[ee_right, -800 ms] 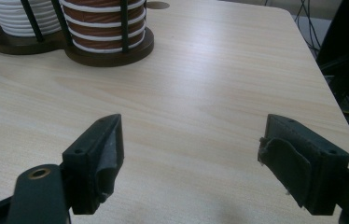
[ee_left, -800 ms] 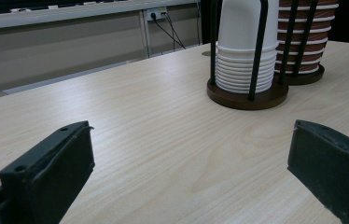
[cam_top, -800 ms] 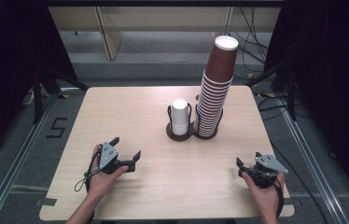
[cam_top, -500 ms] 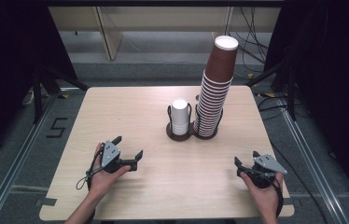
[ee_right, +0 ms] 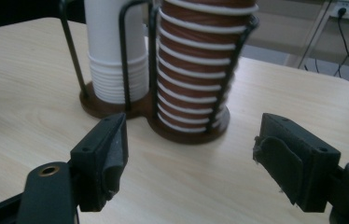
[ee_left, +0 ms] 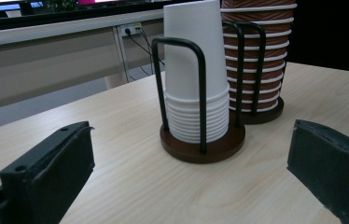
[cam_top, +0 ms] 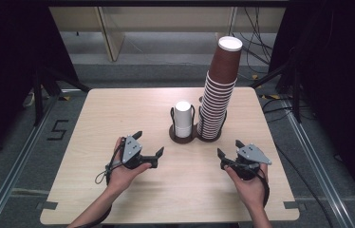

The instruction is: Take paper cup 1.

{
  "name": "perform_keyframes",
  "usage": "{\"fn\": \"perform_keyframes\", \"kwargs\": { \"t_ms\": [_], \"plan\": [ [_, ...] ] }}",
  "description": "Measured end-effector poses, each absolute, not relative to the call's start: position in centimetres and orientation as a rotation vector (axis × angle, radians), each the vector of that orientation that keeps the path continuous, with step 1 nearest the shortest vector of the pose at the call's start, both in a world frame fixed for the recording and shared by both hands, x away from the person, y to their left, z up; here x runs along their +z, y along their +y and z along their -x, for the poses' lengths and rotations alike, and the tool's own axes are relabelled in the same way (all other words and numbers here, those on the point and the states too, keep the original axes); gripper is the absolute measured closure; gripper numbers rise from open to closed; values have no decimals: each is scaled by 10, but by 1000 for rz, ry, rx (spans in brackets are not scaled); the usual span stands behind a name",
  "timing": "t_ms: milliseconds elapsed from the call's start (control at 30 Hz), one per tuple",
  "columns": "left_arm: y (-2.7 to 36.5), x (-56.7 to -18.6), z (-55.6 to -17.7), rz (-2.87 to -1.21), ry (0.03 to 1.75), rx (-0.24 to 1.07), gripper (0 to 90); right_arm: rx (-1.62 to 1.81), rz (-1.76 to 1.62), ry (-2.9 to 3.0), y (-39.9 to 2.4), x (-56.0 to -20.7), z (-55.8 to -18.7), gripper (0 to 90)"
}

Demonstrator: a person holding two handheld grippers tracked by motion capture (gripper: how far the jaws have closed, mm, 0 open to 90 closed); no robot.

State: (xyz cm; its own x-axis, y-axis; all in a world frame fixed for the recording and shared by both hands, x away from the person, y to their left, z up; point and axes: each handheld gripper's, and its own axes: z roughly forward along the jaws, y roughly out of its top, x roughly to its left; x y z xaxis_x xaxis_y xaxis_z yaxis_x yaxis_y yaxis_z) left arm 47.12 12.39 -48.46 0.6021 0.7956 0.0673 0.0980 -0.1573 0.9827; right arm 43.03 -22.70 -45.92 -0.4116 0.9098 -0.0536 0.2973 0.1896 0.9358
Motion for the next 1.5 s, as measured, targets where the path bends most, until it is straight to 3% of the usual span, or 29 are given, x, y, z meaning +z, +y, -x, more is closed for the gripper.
{"fn": "perform_keyframes", "kwargs": {
  "t_ms": [800, 1200, 1500],
  "plan": [
    [36, -496, -512, -1585, 948, 805, 0, 1312, -1050, 1803, -181, -418, -468, 303],
    [24, -503, -532, -1597, 1080, 776, 73, 1322, -1029, 1823, -166, -410, -480, 325],
    [25, -506, -542, -1609, 1131, 729, 76, 1331, -1002, 1805, -166, -403, -481, 327]
  ]
}}
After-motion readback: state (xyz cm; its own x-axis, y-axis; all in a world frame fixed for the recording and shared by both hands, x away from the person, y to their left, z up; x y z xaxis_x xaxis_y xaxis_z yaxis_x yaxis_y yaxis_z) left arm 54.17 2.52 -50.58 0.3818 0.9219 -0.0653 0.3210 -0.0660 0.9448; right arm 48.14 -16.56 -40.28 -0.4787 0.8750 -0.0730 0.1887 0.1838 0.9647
